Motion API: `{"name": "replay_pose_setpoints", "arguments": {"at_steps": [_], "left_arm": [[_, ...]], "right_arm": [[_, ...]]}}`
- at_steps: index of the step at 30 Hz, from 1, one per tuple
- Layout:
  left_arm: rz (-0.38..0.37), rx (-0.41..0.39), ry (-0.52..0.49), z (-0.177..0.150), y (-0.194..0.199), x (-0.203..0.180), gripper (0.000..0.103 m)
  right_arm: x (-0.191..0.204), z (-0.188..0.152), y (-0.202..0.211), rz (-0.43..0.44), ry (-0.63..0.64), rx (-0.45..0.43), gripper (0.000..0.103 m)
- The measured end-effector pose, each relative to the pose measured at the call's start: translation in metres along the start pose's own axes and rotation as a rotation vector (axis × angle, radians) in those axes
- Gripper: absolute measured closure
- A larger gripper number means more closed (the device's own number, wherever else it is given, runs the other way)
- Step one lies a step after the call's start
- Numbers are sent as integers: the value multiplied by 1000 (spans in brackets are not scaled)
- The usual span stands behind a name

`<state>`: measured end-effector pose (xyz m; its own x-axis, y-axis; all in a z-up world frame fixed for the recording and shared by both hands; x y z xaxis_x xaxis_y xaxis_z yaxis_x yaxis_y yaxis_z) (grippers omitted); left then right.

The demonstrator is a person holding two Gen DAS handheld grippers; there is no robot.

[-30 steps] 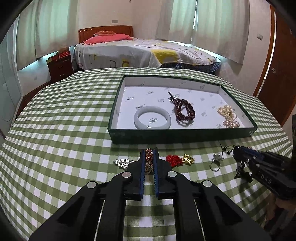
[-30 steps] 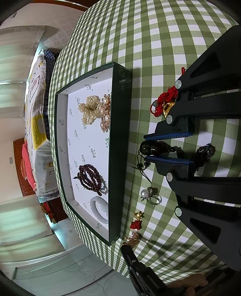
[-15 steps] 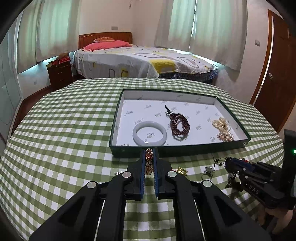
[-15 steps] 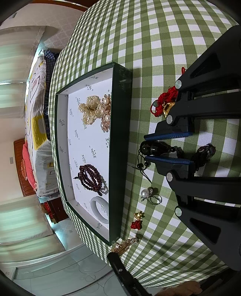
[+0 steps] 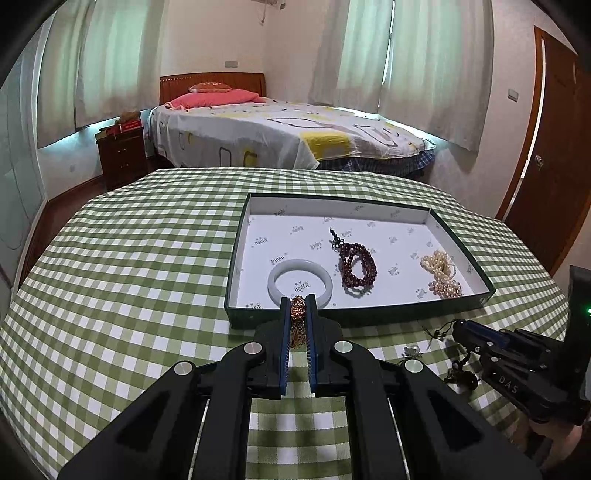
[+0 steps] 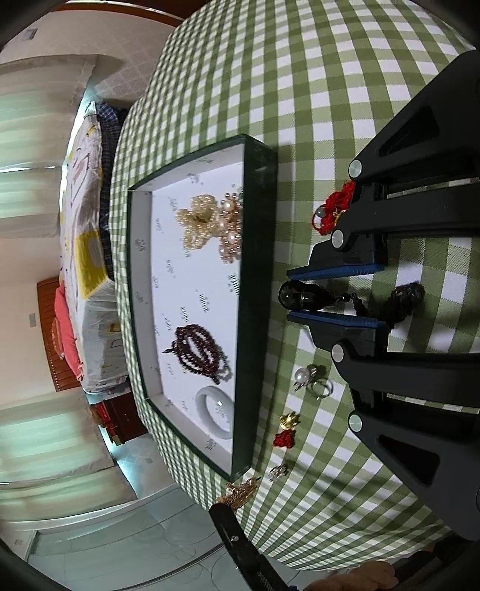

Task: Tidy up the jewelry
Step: 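Lift the gold chain with the left gripper while the right gripper carries the pendant into the box, then open both grippers to drop the chain and pendant in the box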

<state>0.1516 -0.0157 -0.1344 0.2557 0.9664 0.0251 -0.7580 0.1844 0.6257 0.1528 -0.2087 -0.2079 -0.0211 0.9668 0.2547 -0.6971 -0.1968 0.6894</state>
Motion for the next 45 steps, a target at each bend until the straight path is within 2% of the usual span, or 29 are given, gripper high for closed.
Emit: {"name": "replay_pose_setpoints", "arguments": {"at_steps": [8, 14, 24, 28, 33, 39, 45], "left_arm": [[-12, -34, 7, 13, 5, 0, 95], [-38, -75, -5, 34, 5, -5, 95], [-50, -167, -26, 88, -21, -6, 95], [-52, -166, -28, 103, -45, -3, 95], [-38, -116, -37, 109, -88, 2, 95], [-42, 34, -18, 93, -143, 12, 95], [-56, 140, -2, 85, -165, 17, 95]], "right_arm": [[14, 27, 26, 22, 18, -80, 86], [21, 62, 38, 31, 35, -152, 86], [16, 129, 22, 36, 41, -240, 86], [14, 148, 2, 23, 53, -250, 86], [5, 155, -42, 0, 57, -194, 86], [-11, 146, -90, -19, 32, -80, 86], [-21, 139, -112, -42, 20, 6, 86]]}}
Point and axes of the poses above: each gripper's, at about its wrist camera, not at the fingertips, and y roughly against the way its jaws point, x to its left, z to its top, the point moved 5 cm from there along -y, roughly the way its jaws point, and after that the axes turned 7 degrees about -y, right-handed, at the moved point
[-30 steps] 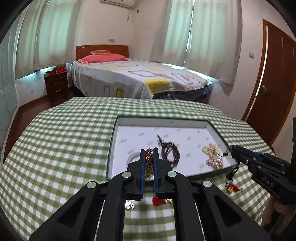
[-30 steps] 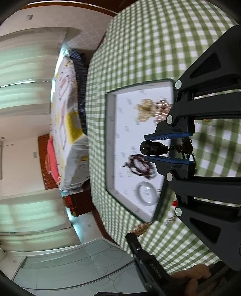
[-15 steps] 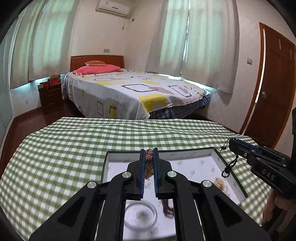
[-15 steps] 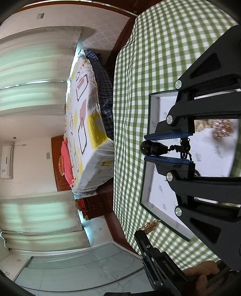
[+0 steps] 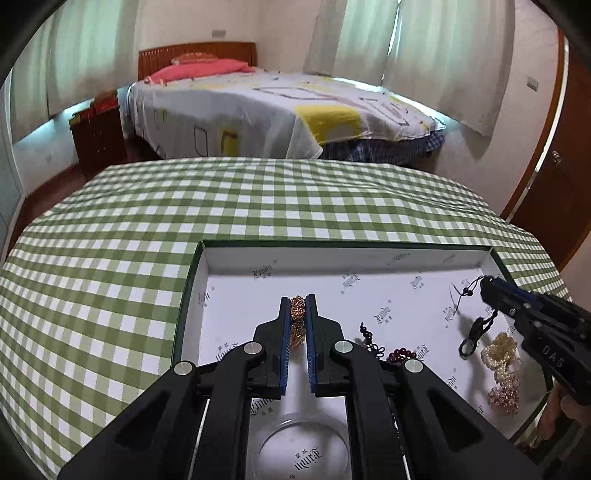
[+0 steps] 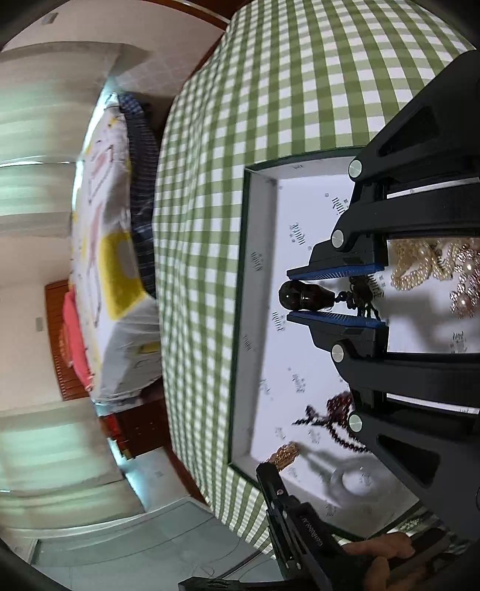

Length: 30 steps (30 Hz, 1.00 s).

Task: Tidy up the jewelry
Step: 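Open both grippers to drop the chain and pendant in the box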

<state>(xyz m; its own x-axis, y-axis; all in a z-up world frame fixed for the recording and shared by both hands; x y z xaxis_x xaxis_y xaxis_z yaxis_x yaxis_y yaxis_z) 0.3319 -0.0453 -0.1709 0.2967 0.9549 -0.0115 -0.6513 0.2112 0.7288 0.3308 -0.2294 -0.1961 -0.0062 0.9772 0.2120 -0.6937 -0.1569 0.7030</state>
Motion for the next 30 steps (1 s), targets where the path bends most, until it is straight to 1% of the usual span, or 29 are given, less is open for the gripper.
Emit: {"name": "replay_pose_setpoints", "arguments": {"at_steps": [3, 6, 8, 9, 10, 11, 13, 15, 17, 18, 20, 22, 24, 27, 30], "left_arm": [[-4, 42, 3, -2, -5, -1, 95], [-17, 70, 20, -5, -9, -1, 94], [-19, 81, 20, -7, -12, -3, 93], [-20, 89, 17, -8, -12, -4, 92], [-18, 94, 16, -9, -13, -4, 91], [-17, 96, 18, -9, -14, -5, 88], [-21, 91, 26, -10, -13, -5, 69], [-28, 75, 32, -10, -10, -6, 63], [-28, 63, 31, -10, -7, -7, 61], [-28, 50, 32, -10, -3, -7, 58], [-31, 22, 33, -9, 6, -7, 54], [-26, -22, 29, -7, 20, -8, 48], [-15, -79, 17, -5, 39, -9, 45], [9, -138, -5, -6, 64, -8, 43], [26, -171, -8, -10, 82, -4, 42]], "right_arm": [[-2, -3, -8, 0, -6, 40, 86], [-2, -6, -11, 1, -12, 58, 85], [-1, -6, -10, 2, -11, 58, 81], [-1, -6, -10, 1, -12, 57, 75], [-1, -5, -10, 0, -14, 53, 72], [-2, -5, -9, 2, -15, 50, 72], [-2, -6, -7, 3, -17, 44, 72], [-4, -4, -5, 5, -21, 35, 72], [-3, -4, 1, 6, -23, 19, 72], [-3, -4, 5, 8, -24, 9, 72], [-2, -3, 15, 11, -27, -11, 72], [-1, -2, 25, 14, -30, -32, 72], [1, -2, 40, 18, -34, -57, 72], [4, -3, 58, 17, -35, -86, 72], [8, -11, 79, 19, -40, -113, 72]]}}
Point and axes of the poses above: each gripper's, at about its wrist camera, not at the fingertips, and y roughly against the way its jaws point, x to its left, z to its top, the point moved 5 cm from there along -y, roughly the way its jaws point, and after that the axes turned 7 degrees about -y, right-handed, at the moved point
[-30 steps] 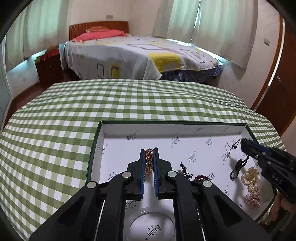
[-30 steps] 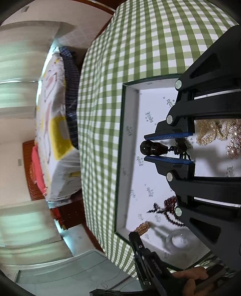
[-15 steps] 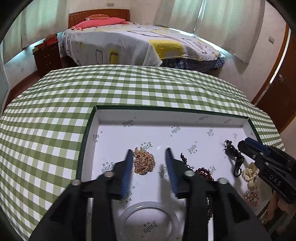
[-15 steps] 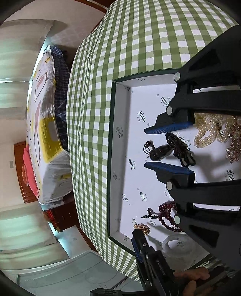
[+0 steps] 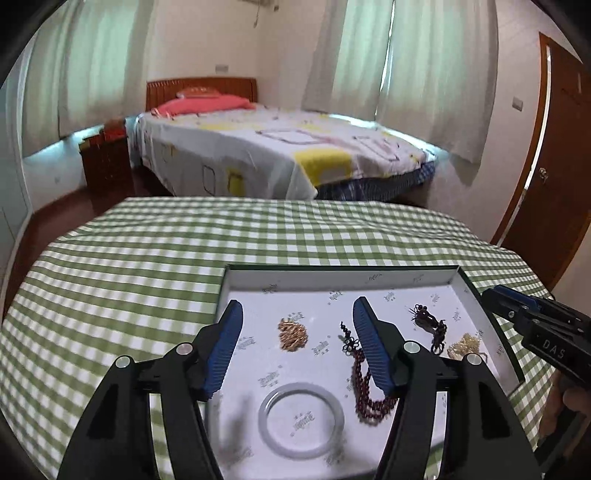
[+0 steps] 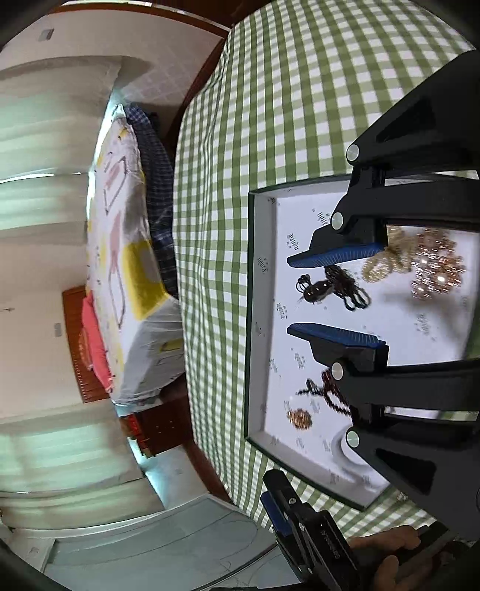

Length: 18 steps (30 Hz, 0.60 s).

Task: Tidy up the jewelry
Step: 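Withdraw both grippers from the box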

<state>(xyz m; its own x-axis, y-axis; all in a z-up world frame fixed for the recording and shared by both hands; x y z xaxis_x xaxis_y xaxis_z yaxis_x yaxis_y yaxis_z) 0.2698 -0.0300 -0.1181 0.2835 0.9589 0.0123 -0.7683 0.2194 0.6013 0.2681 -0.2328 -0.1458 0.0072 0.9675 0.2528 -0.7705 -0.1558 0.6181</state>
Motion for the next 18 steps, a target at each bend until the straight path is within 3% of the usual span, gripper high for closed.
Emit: {"name": "replay_pose_setpoints", "arguments": {"at_steps": [10, 18], "left_arm": [[46, -14, 6, -38, 50, 13, 42], [97, 48, 12, -81, 61, 21, 42]], "right_arm": [[16, -48, 44, 4, 15, -23, 72], [34, -93, 46, 29, 35, 21, 72]]}}
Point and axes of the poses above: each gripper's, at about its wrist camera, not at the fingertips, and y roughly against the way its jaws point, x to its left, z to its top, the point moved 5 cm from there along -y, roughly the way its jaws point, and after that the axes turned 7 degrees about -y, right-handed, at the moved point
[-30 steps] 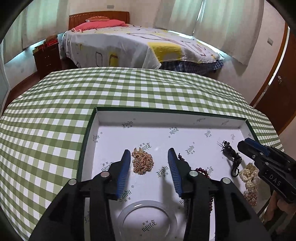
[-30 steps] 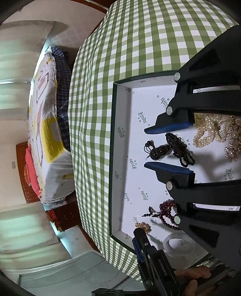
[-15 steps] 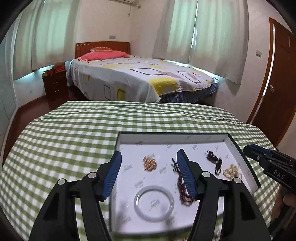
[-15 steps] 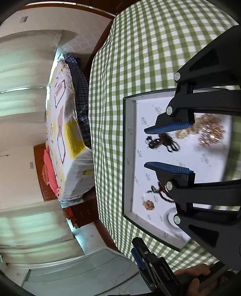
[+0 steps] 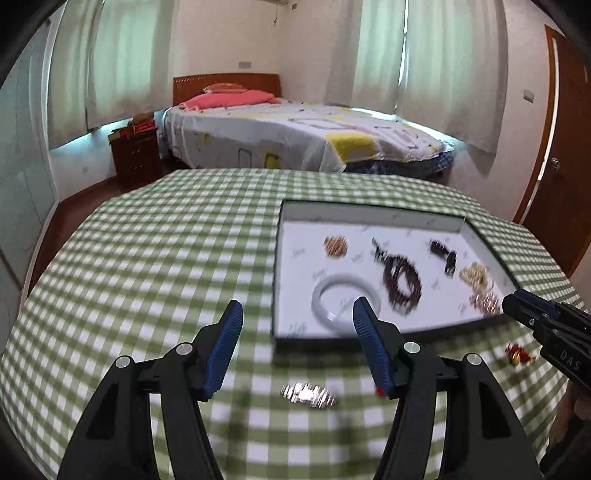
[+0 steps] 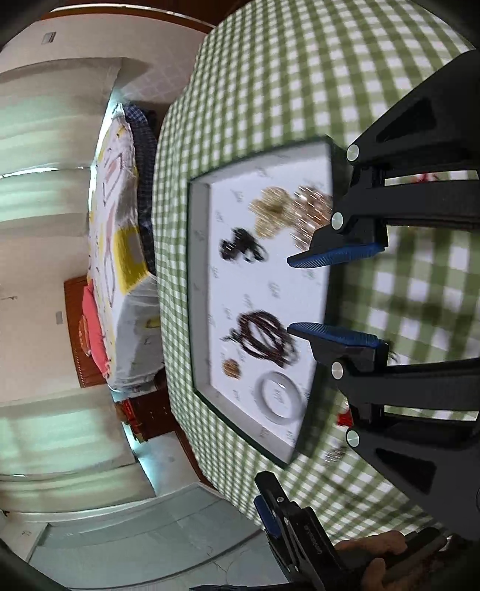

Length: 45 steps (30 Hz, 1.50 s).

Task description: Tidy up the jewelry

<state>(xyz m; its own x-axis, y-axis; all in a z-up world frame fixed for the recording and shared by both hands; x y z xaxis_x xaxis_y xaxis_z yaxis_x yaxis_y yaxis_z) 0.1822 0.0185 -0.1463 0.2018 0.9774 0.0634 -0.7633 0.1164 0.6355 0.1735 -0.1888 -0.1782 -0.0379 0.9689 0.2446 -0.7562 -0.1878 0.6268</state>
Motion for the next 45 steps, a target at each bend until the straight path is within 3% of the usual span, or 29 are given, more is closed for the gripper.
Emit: {"name": "replay_pose_setpoints", "arguments": {"at_steps": [9, 20, 27, 45], "left_arm": [[31, 51, 30, -32, 4, 18, 42], [29, 85, 50, -46, -3, 22, 42], [17, 101, 40, -50, -7, 15, 42], [-52, 138, 10, -50, -22, -13, 42]], "right_arm": [[23, -30, -14, 35, 33, 71, 72], [28, -48, -34, 26, 49, 157, 76], [28, -51, -32, 24, 64, 159, 87], [19, -48, -25, 23, 46, 151, 87]]}}
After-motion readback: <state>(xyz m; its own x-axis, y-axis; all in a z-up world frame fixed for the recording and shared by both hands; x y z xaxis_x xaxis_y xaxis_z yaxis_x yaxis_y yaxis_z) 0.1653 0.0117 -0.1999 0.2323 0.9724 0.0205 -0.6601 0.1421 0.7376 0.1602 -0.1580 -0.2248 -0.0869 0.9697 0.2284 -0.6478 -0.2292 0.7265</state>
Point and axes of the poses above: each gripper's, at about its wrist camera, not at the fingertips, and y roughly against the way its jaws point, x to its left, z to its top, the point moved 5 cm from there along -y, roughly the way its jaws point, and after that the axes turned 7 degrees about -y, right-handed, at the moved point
